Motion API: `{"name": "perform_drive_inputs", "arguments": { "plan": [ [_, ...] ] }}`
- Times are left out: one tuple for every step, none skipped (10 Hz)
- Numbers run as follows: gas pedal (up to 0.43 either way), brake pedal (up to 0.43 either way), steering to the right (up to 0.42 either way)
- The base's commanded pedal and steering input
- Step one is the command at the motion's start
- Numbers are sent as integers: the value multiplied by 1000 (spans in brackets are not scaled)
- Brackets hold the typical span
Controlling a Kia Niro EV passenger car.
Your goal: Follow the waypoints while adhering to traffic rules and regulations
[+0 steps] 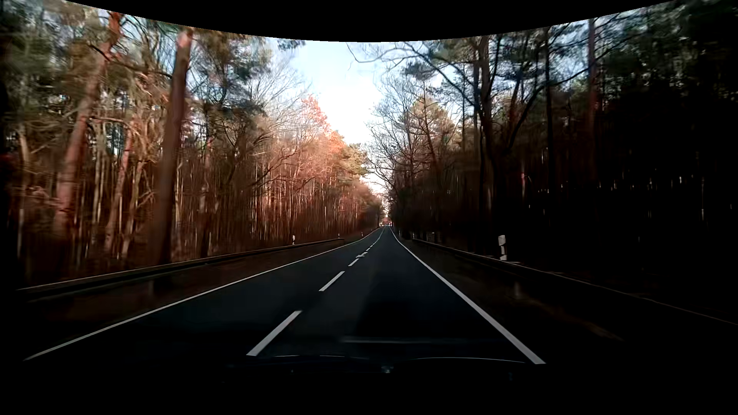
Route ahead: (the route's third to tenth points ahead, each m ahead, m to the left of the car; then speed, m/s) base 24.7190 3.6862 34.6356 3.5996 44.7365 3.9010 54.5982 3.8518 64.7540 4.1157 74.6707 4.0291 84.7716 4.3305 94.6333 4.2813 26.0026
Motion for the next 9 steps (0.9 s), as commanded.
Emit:
{"name": "perform_drive_inputs", "arguments": {
  "plan": [
    [79, 0, -2],
    [67, 0, -1],
    [59, 0, -2],
    [59, 0, -1],
    [59, 0, -2],
    [59, 0, -1],
    [59, 0, -1],
    [59, 0, -1],
    [59, 0, -1]
  ]
}}
